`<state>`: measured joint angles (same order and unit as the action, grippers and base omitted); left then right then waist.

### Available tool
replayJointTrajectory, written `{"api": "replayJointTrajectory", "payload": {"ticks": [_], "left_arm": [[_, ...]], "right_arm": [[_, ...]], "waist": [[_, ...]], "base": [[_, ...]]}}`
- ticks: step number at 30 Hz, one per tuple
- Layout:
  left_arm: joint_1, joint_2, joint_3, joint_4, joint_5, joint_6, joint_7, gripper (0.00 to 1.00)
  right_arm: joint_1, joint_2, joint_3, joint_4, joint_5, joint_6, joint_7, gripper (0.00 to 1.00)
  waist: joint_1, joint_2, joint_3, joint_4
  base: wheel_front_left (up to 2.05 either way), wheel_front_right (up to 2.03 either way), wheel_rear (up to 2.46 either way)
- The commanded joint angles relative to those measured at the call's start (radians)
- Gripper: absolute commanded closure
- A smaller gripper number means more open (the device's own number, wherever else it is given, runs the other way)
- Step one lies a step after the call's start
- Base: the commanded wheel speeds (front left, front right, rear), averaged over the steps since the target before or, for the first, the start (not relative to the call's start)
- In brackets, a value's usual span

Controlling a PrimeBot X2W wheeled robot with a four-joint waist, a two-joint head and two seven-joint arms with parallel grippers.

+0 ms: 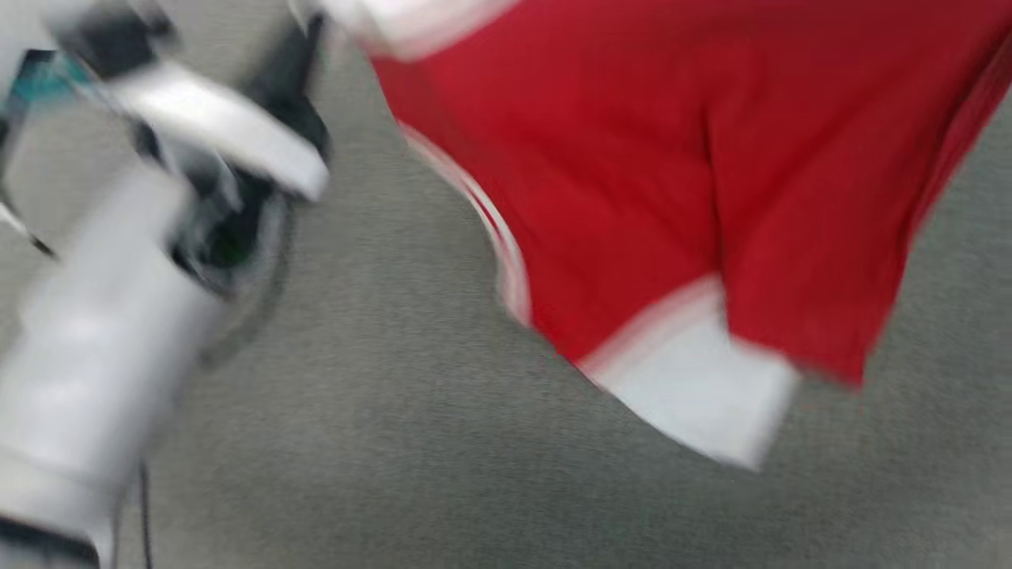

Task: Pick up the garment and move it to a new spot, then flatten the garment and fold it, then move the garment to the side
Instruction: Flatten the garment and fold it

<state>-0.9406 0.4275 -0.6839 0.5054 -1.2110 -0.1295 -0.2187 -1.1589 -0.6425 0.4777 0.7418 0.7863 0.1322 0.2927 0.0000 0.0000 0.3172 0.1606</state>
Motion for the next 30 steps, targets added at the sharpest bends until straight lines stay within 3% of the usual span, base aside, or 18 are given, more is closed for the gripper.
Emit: {"api": "replayJointTrajectory", "payload": {"ticks": [1,9,14,22,30], "left_arm": [[-0.071,0.005,0.026,0.035,-0.016,0.001,0.000,1.00],[-0.469,-0.021,0.135,0.264,-0.029,0.002,-0.031,1.00],[-0.573,-0.052,0.201,0.279,-0.065,0.002,-0.048,1.00],[-0.336,-0.070,0.102,0.185,-0.143,0.001,-0.047,1.00],[0.035,-0.044,0.038,0.025,-0.223,0.001,-0.048,1.00]], "right_arm": [[-0.049,0.000,-0.020,0.033,-0.020,-0.003,-0.031,1.00],[-0.334,0.051,-0.142,0.226,-0.102,-0.005,-0.236,1.00],[-0.378,0.083,-0.141,0.311,-0.143,-0.006,-0.305,1.00],[-0.194,0.106,-0.073,0.342,-0.083,-0.004,-0.306,1.00],[0.095,0.064,0.012,0.203,0.052,-0.004,-0.283,1.00]], "waist": [[0.0000,0.0000,0.023,-0.040],[0.0000,0.0000,0.063,-0.092],[0.0000,0.0000,0.060,-0.108],[0.0000,0.0000,0.045,-0.100],[0.0000,0.0000,0.009,-0.090]], "base": [[0.00,0.00,0.00],[0.00,0.00,0.00],[0.00,0.00,0.00],[0.00,0.00,0.00],[0.00,0.00,0.00]]}}
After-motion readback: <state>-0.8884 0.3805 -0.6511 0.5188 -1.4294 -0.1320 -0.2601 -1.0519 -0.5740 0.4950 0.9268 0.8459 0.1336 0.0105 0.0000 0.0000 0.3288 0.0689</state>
